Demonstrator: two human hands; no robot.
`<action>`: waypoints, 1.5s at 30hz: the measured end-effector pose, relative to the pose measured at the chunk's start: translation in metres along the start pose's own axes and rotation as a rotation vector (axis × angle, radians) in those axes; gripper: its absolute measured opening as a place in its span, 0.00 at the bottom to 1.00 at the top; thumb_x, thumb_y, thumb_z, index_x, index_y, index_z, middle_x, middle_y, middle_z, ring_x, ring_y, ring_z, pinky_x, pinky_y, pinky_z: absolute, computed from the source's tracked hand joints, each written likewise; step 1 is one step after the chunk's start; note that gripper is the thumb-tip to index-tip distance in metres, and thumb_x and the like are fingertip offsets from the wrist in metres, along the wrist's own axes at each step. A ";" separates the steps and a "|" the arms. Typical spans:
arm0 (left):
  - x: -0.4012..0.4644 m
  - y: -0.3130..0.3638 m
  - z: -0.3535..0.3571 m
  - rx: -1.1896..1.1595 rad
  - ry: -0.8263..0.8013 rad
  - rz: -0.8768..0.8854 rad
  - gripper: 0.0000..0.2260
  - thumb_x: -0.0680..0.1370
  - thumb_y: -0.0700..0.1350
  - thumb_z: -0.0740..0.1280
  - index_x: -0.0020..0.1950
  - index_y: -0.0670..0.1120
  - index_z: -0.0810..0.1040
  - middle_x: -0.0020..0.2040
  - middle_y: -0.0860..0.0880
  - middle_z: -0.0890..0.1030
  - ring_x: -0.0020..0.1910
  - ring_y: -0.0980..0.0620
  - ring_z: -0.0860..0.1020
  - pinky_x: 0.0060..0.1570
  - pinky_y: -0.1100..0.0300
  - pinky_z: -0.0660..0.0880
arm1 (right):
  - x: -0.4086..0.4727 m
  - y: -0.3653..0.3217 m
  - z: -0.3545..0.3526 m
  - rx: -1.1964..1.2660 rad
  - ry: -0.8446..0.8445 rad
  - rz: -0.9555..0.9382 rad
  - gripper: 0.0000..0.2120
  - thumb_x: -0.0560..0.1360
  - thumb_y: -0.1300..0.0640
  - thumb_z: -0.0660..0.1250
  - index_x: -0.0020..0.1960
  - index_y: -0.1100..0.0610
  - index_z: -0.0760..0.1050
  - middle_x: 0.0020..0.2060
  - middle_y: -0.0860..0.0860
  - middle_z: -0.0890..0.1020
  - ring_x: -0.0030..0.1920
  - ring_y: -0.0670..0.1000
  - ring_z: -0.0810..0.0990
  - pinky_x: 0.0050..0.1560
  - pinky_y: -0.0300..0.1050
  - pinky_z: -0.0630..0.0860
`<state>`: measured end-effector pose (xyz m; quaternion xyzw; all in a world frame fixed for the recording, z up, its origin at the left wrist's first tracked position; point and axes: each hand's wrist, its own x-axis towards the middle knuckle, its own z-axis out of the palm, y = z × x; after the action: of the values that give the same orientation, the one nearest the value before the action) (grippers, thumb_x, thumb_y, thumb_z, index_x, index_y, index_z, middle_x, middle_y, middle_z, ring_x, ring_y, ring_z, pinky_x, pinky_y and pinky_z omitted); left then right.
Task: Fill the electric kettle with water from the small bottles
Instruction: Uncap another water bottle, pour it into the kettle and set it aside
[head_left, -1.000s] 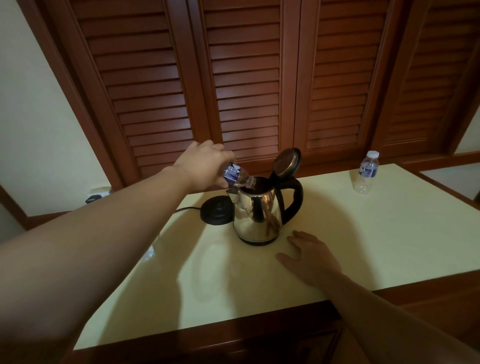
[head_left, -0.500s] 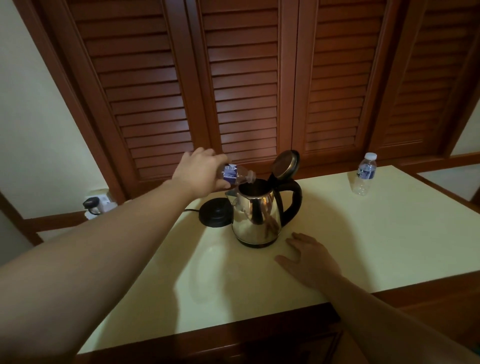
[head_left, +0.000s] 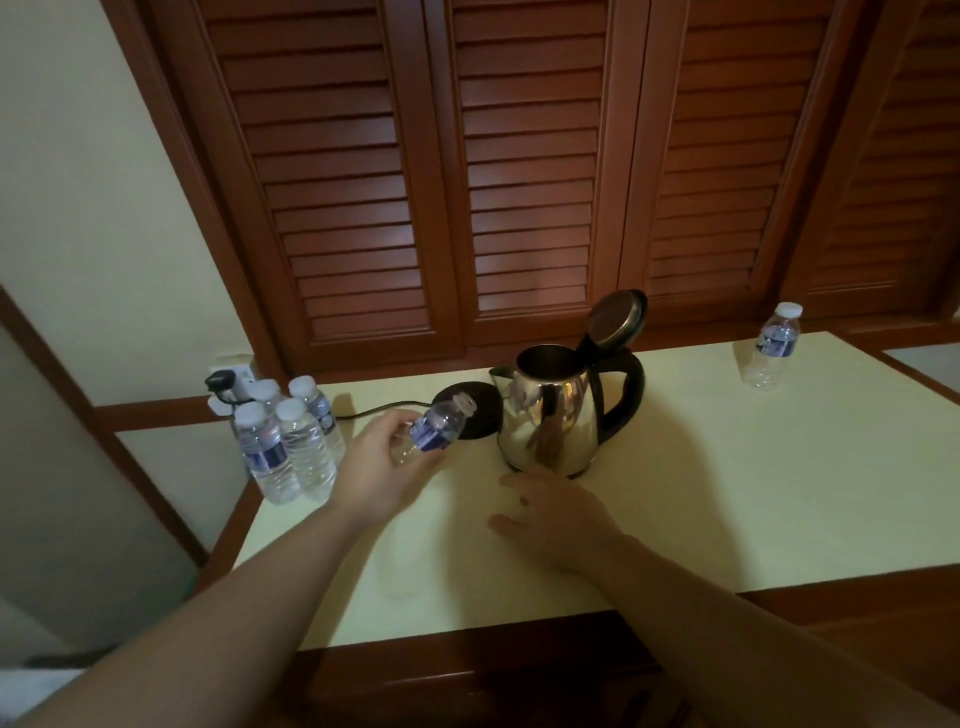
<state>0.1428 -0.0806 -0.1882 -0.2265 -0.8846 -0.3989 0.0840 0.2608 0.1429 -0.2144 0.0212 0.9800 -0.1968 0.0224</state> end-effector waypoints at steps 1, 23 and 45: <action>-0.005 -0.004 0.000 -0.004 -0.012 -0.001 0.19 0.72 0.55 0.79 0.60 0.56 0.79 0.55 0.56 0.82 0.53 0.57 0.79 0.49 0.58 0.73 | 0.003 -0.006 0.002 -0.036 -0.044 -0.013 0.28 0.81 0.36 0.61 0.76 0.49 0.68 0.73 0.49 0.68 0.69 0.53 0.73 0.67 0.52 0.72; -0.019 -0.020 -0.012 -0.004 -0.239 0.163 0.22 0.73 0.54 0.79 0.65 0.59 0.80 0.55 0.58 0.80 0.54 0.61 0.78 0.52 0.66 0.72 | 0.016 -0.020 -0.030 0.665 0.259 -0.121 0.14 0.77 0.53 0.75 0.62 0.53 0.83 0.52 0.46 0.85 0.51 0.42 0.83 0.49 0.33 0.79; -0.019 0.019 0.011 -0.005 -0.276 0.307 0.24 0.73 0.55 0.79 0.68 0.59 0.79 0.55 0.59 0.79 0.53 0.60 0.78 0.52 0.63 0.76 | -0.028 0.014 -0.064 0.674 0.213 -0.049 0.11 0.74 0.56 0.78 0.56 0.51 0.85 0.48 0.46 0.87 0.50 0.44 0.85 0.50 0.34 0.80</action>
<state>0.1692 -0.0677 -0.1894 -0.4114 -0.8417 -0.3490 0.0213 0.2870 0.1797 -0.1596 0.0242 0.8571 -0.5062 -0.0929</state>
